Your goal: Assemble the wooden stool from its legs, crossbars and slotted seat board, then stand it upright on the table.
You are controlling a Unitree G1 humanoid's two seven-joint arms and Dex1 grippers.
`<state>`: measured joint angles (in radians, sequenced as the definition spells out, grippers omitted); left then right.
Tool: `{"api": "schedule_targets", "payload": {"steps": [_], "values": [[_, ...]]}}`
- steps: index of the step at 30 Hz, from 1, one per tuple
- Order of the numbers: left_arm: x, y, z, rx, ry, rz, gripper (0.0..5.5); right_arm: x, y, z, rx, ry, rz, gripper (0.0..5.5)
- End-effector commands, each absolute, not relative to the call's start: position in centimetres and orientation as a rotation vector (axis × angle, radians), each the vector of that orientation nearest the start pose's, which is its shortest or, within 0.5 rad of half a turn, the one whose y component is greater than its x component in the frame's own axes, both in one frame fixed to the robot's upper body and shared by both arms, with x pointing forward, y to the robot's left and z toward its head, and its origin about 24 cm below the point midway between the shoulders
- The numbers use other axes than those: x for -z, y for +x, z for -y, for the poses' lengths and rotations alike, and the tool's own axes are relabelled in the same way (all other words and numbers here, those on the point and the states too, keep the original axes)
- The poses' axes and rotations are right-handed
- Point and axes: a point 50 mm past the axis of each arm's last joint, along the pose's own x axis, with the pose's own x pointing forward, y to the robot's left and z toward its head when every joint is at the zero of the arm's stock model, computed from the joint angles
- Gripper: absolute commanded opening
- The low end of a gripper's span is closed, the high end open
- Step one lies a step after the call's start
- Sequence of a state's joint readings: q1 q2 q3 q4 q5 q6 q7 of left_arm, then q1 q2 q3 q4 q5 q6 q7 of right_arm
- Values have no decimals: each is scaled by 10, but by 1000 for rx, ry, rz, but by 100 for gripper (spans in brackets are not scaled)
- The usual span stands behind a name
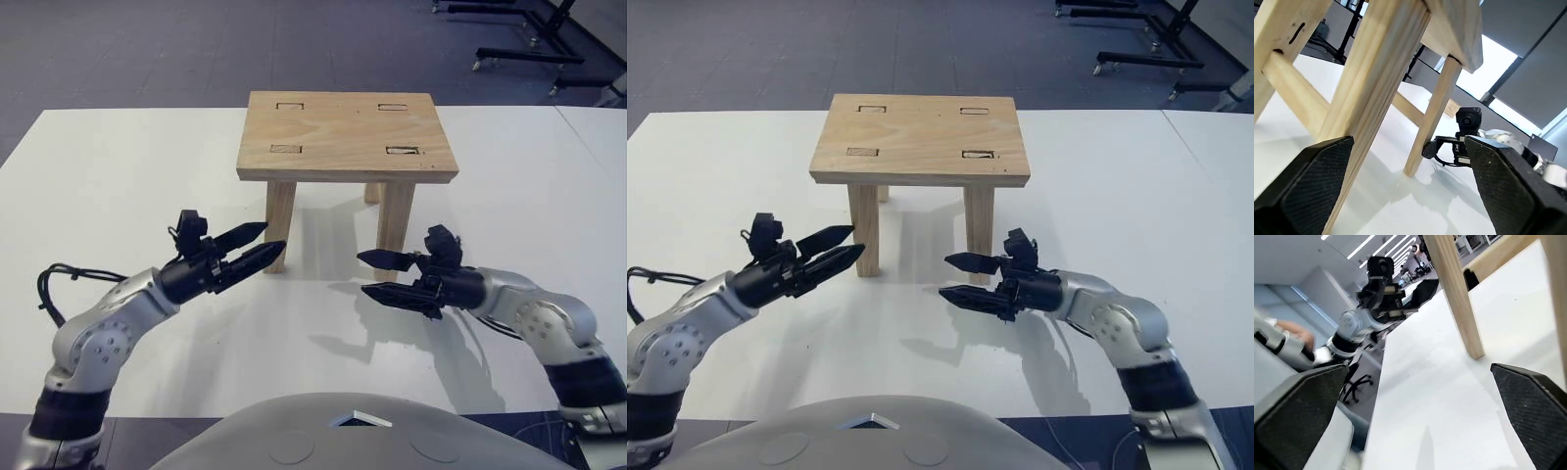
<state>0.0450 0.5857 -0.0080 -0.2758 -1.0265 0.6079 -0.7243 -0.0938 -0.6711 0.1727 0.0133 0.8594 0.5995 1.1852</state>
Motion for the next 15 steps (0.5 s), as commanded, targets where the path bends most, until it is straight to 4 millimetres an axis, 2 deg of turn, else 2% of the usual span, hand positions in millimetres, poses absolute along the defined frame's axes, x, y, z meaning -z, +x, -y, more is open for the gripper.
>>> {"api": "schedule_targets", "payload": {"steps": [1,4,7,11,15], "values": [[-71,241,-178,1013,-449,-344,414,-46,253,186,-1360,411,-486,538],[-67,255,-176,1024,-404,-338,414,-46,275,182,-1349,393,-435,538],[-70,265,-177,1001,-377,-299,414,-51,283,178,-1350,422,-377,538],[-83,274,-192,927,-364,-208,414,-65,270,181,-1375,471,-307,538],[-112,271,-222,782,-343,-27,414,-109,240,184,-1365,551,-111,538]]}}
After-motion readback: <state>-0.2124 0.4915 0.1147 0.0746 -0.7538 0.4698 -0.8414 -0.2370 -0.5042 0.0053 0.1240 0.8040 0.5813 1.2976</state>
